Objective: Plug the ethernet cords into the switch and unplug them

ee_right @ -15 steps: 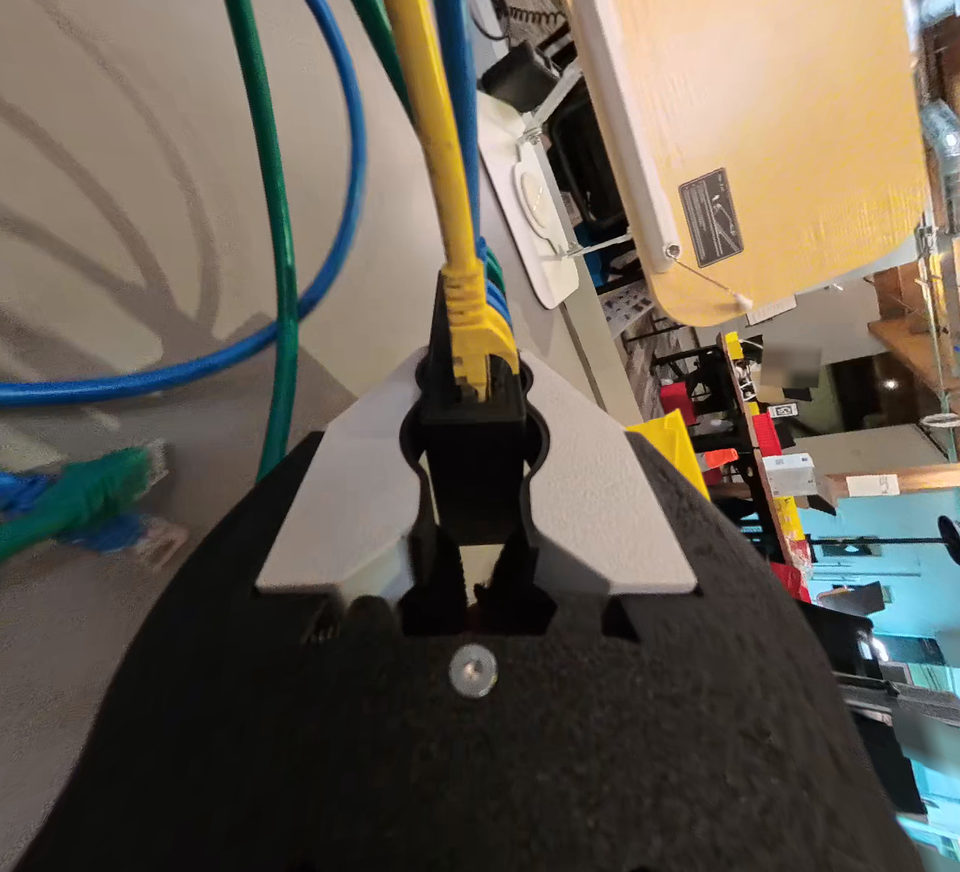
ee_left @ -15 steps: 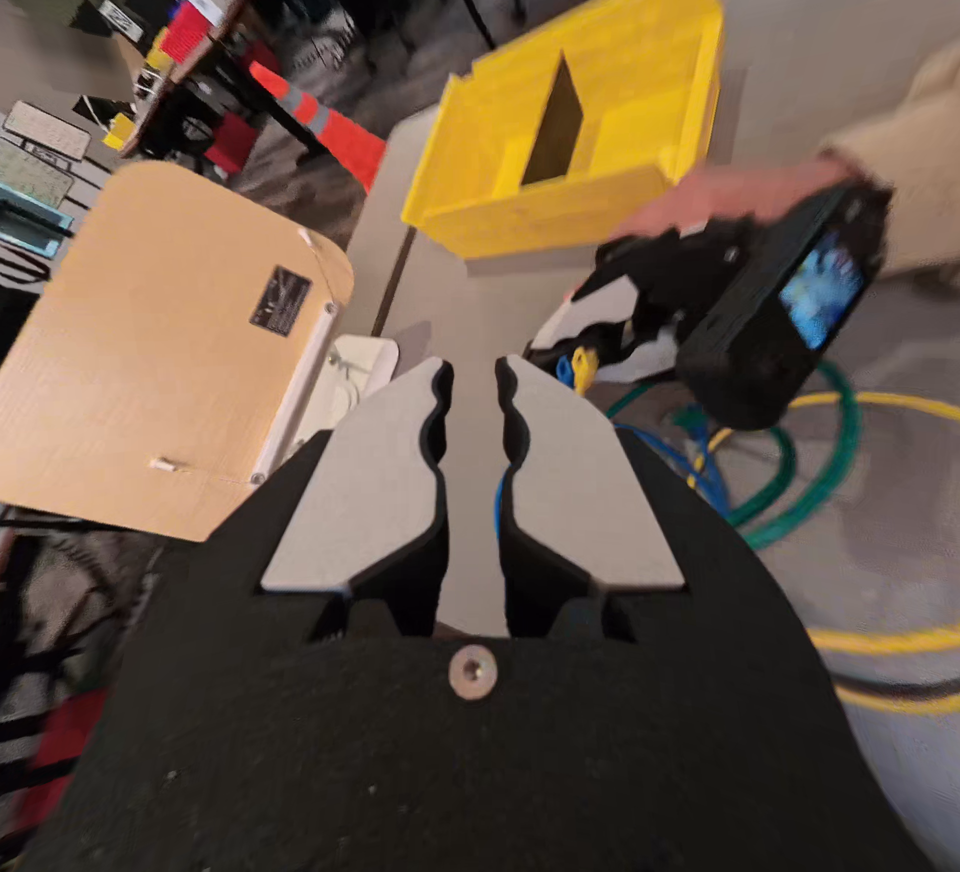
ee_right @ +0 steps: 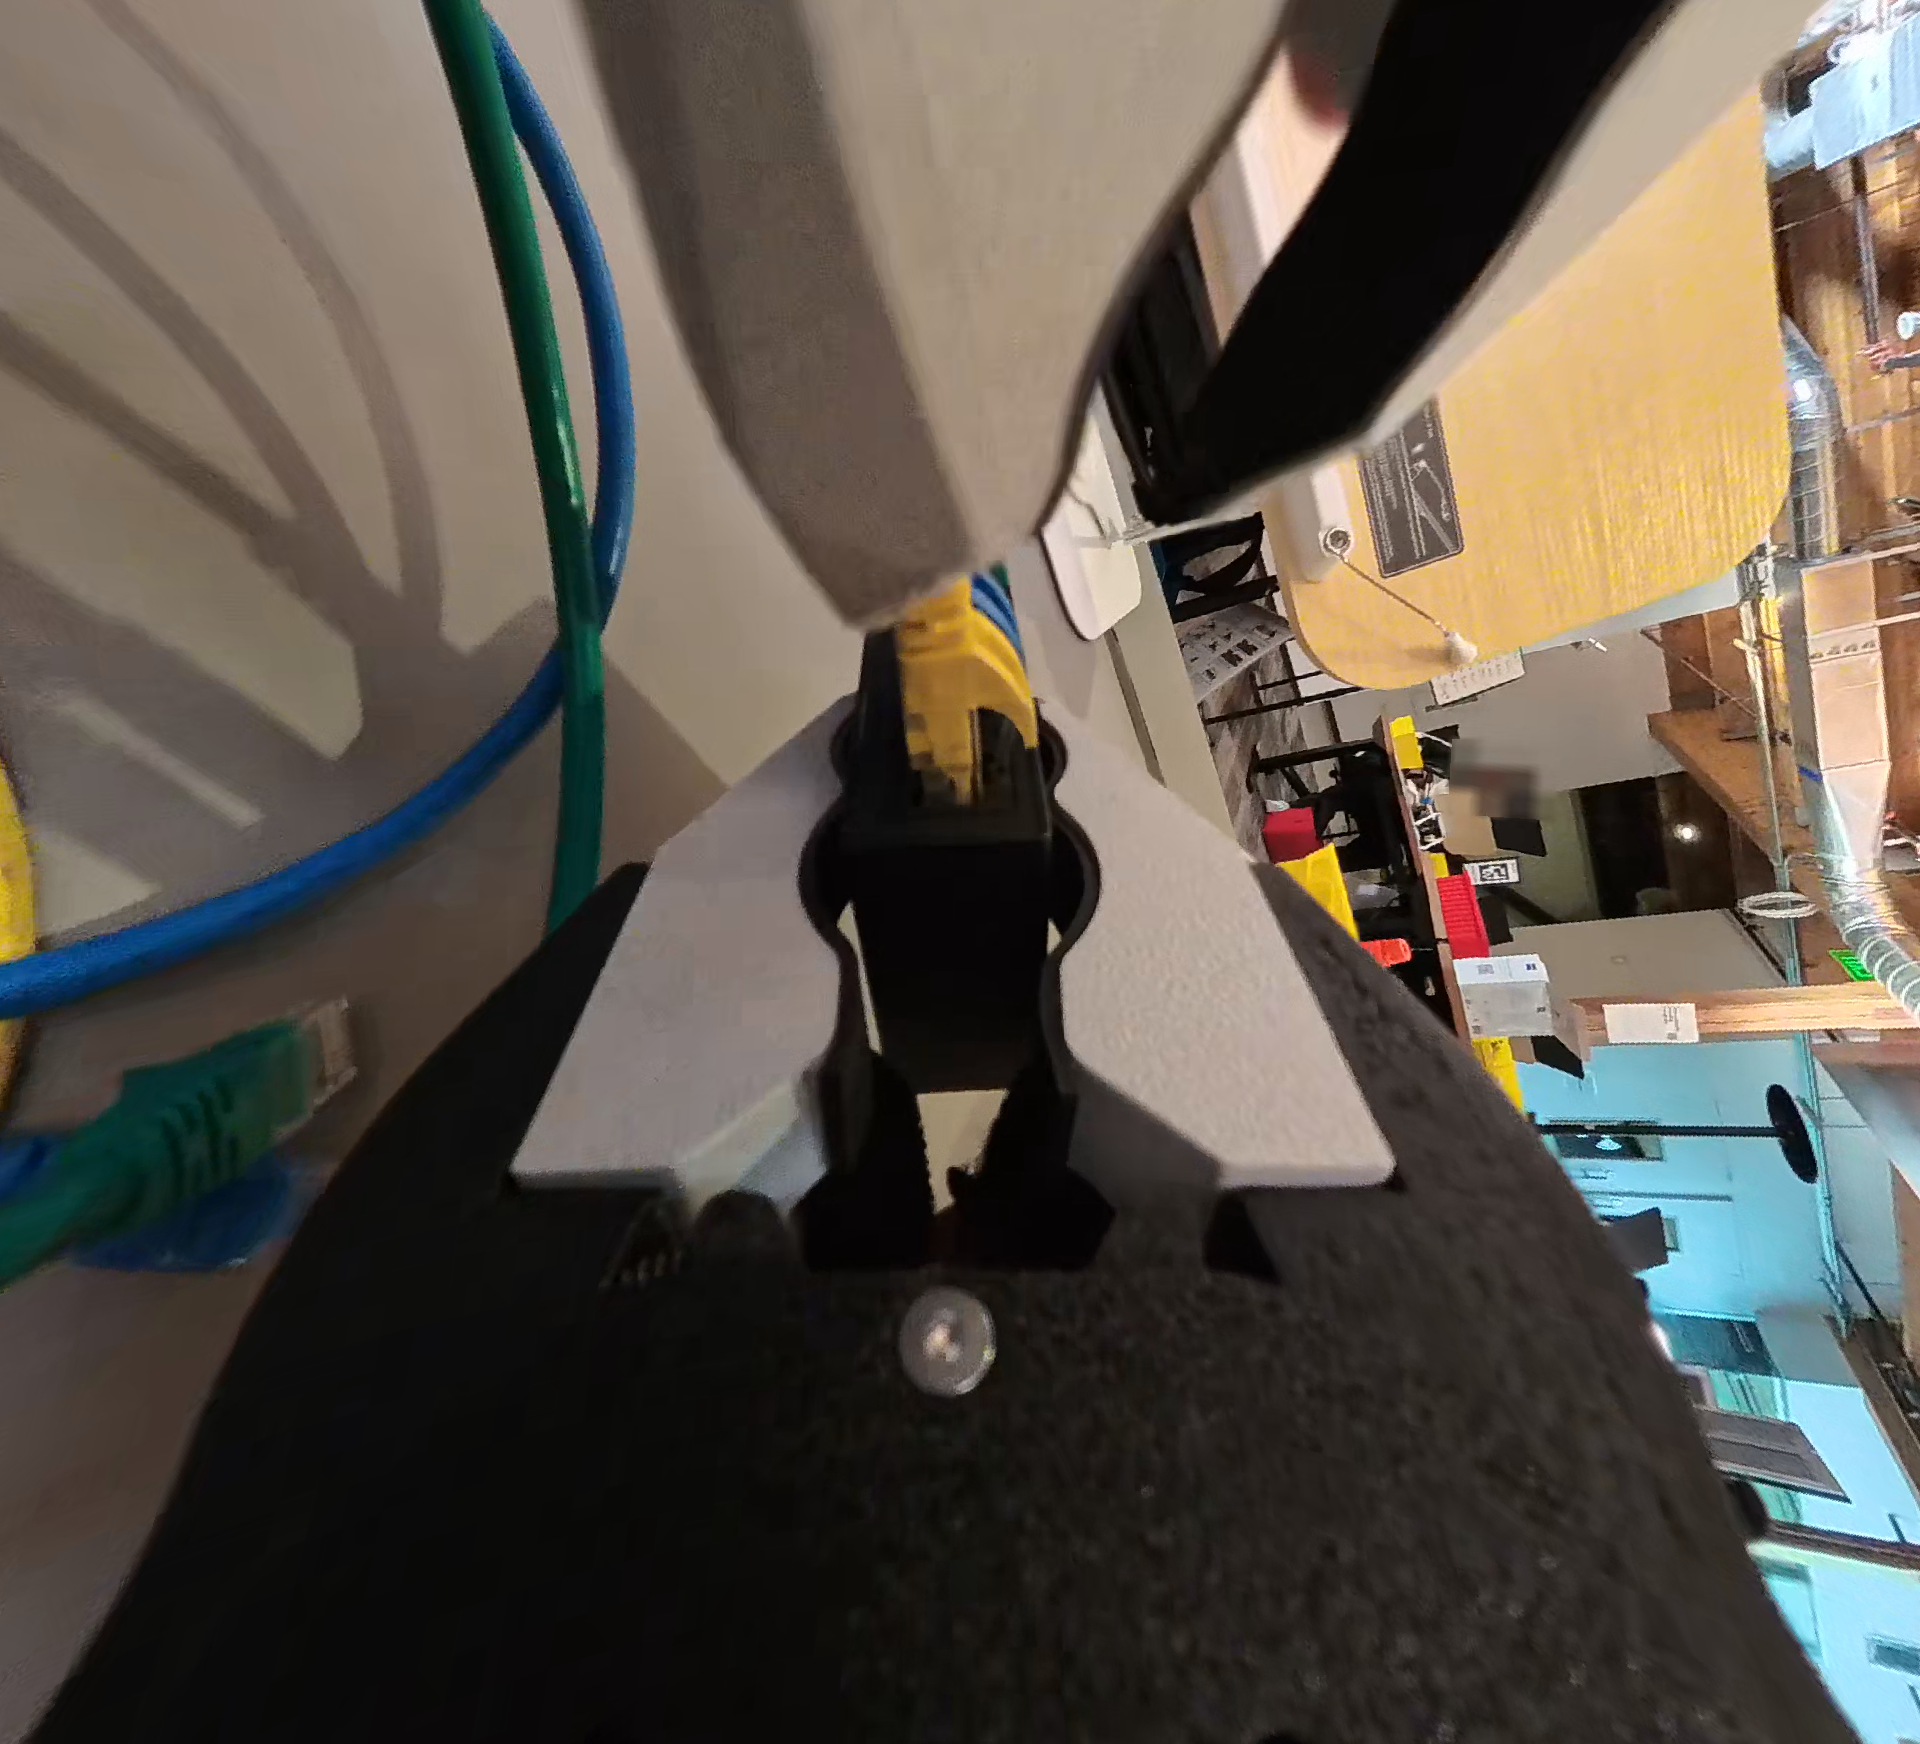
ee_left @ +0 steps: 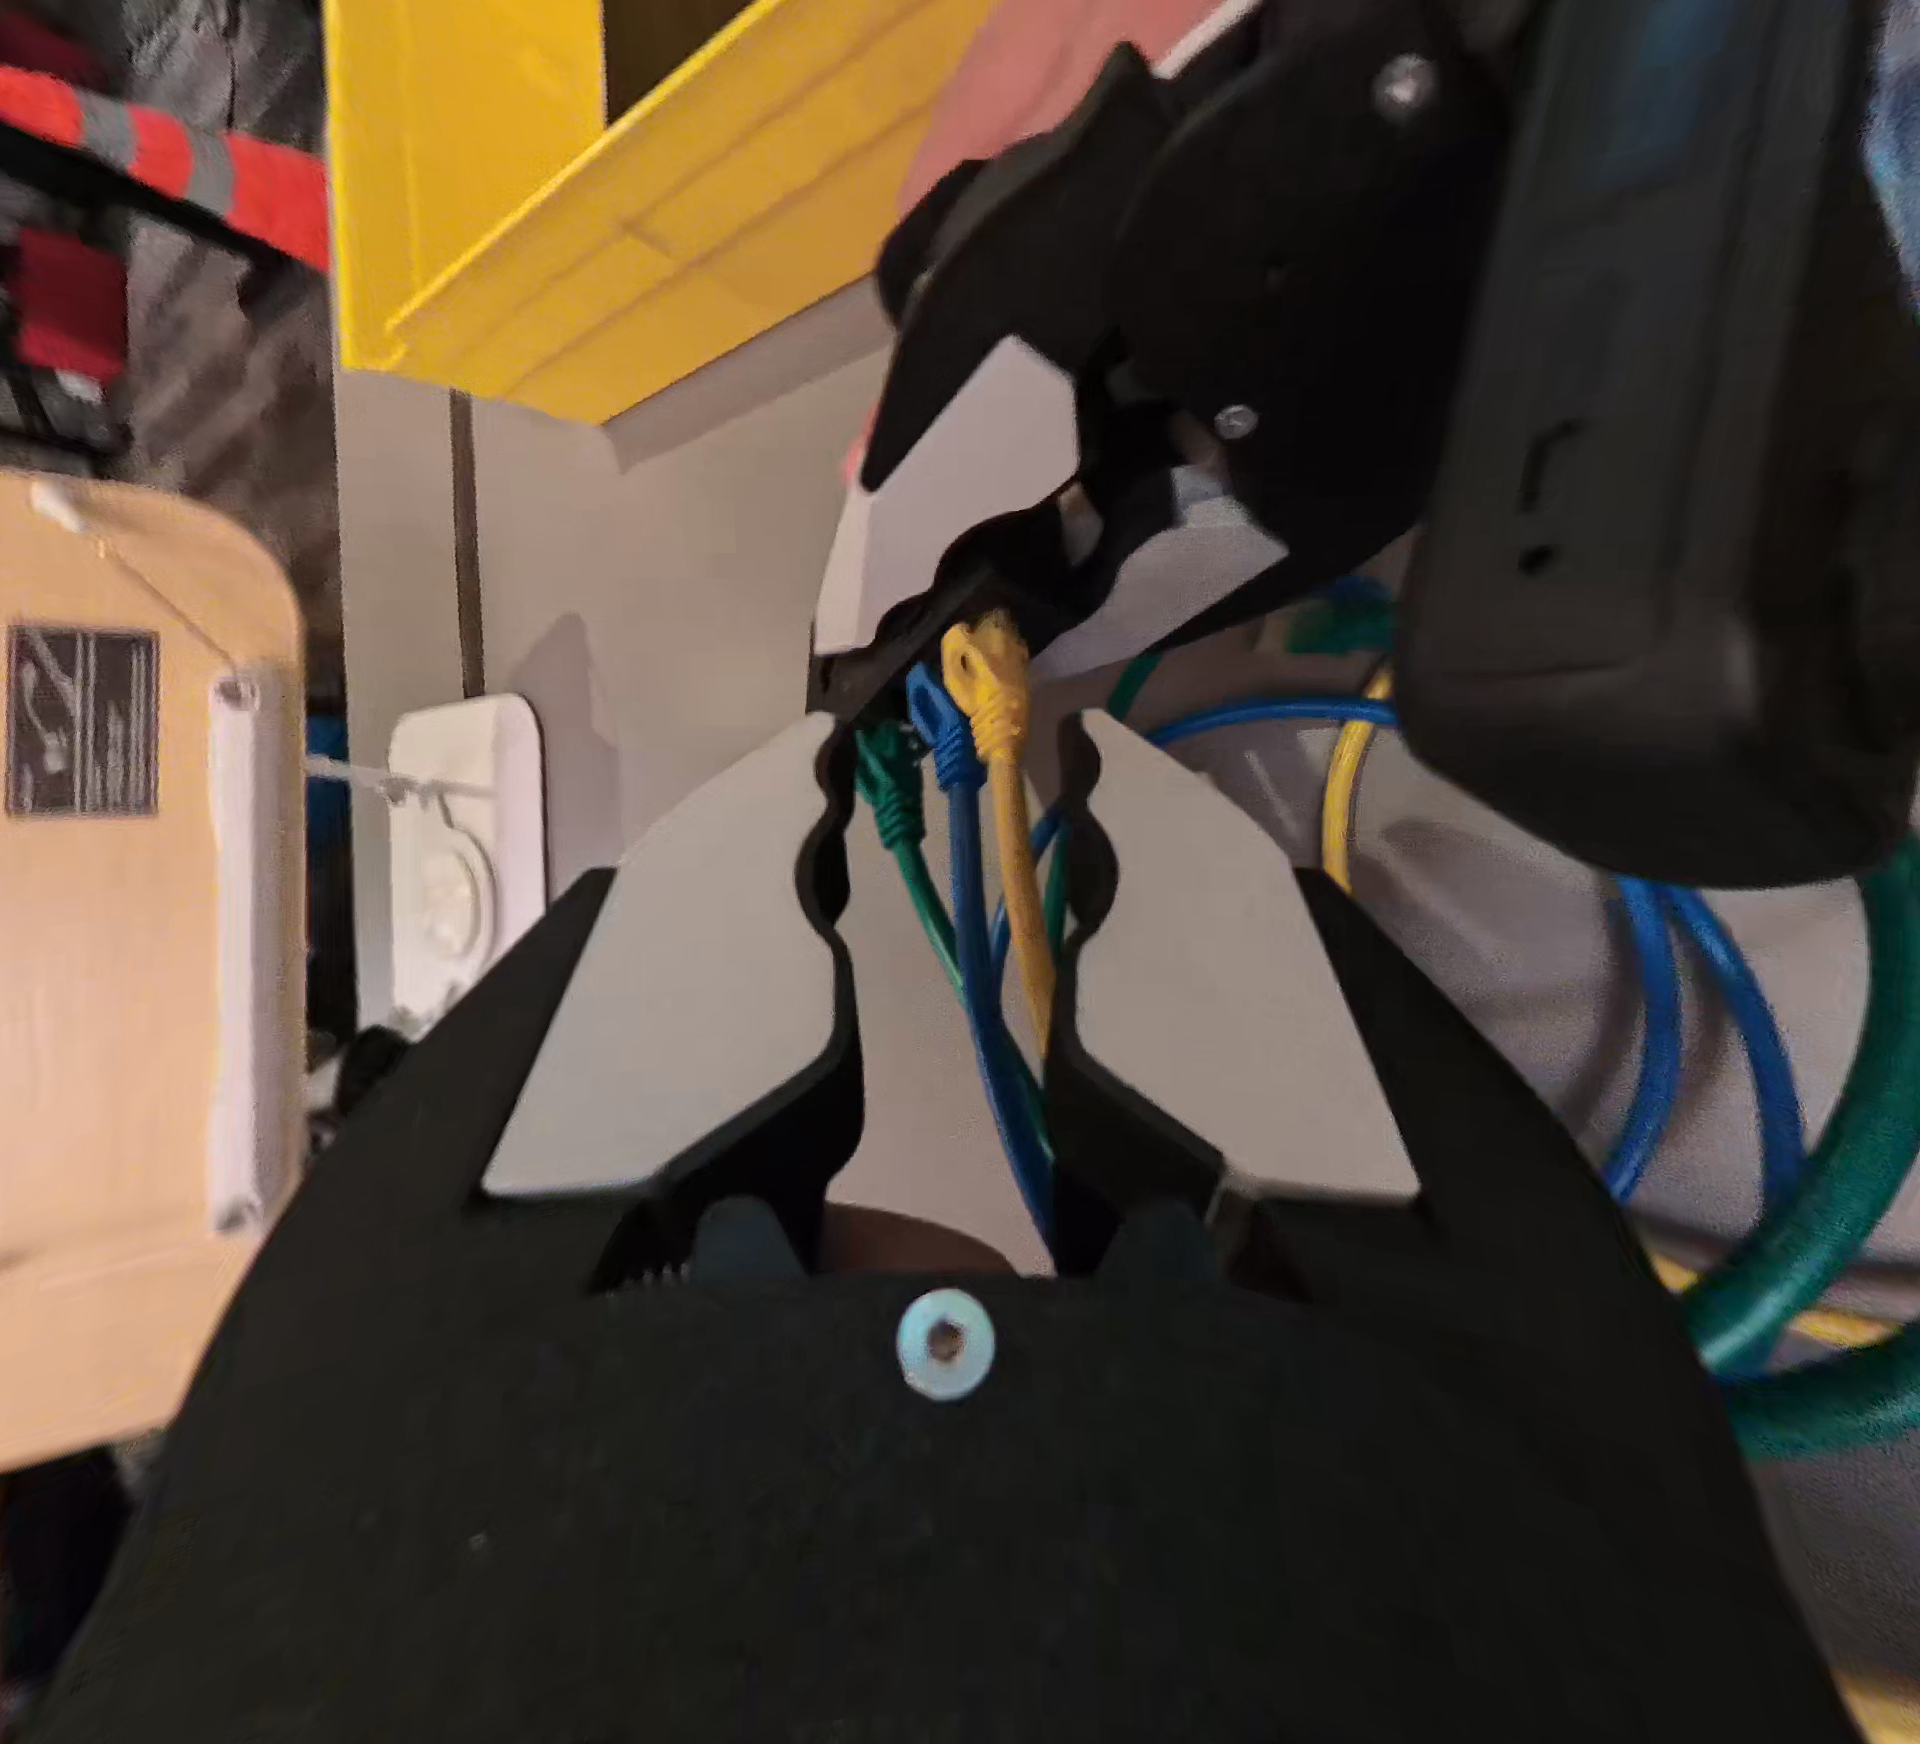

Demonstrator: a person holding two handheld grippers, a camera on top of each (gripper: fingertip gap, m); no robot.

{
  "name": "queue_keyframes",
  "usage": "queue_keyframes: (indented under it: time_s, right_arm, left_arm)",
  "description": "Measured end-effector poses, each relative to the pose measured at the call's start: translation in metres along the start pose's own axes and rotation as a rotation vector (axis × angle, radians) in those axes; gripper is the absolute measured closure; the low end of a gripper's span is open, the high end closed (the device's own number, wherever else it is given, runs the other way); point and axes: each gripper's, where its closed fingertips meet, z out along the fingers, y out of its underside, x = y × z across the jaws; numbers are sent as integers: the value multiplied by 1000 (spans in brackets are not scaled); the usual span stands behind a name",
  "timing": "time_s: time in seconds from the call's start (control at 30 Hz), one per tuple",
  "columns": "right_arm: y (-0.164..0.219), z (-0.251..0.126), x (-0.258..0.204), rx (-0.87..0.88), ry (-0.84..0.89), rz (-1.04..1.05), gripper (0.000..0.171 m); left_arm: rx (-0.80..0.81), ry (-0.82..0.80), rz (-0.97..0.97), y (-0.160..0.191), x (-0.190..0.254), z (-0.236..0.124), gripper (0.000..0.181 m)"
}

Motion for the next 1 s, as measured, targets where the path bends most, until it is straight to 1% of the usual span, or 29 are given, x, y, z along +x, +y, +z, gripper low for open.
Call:
queue_keyframes:
  time_s: [0.03,0.1,0.13,0.17,0.2,0.23,0.27,0.4,0.53,0.67,0.87,1.0]
  right_arm:
    - [0,0,-1,0,-7,1,144]
    - [0,1,-3,0,-9,-5,144]
    - [0,1,-4,1,-10,-9,144]
    - [0,1,-4,2,-11,-7,144]
    - [1,1,-4,3,-14,-4,144]
    - [1,0,-5,4,-18,-1,144]
    - [2,0,-5,6,-19,-1,144]
    - [2,1,-6,4,-24,-10,144]
    - [-1,0,-7,16,-22,-22,144]
    - [-2,0,-7,20,-17,-36,144]
    - [-2,-3,0,26,17,-45,144]
    - [0,-3,1,13,22,-55,145]
  left_arm:
    - [10,5,55,-2,4,3,147]
    - [27,-57,179,-6,2,10,153]
    - [23,-97,228,-7,0,13,151]
    - [12,-116,261,-5,0,15,151]
    - [6,-108,279,-4,2,17,157]
    - [10,-100,285,-4,5,18,162]
    - [16,-100,284,-4,5,18,164]
    - [27,-92,272,-5,3,20,159]
    - [20,-53,294,-2,7,24,163]
    - [37,-29,278,-1,7,24,164]
    - [72,-77,328,-6,4,24,166]
    - [93,-85,314,-6,3,25,167]
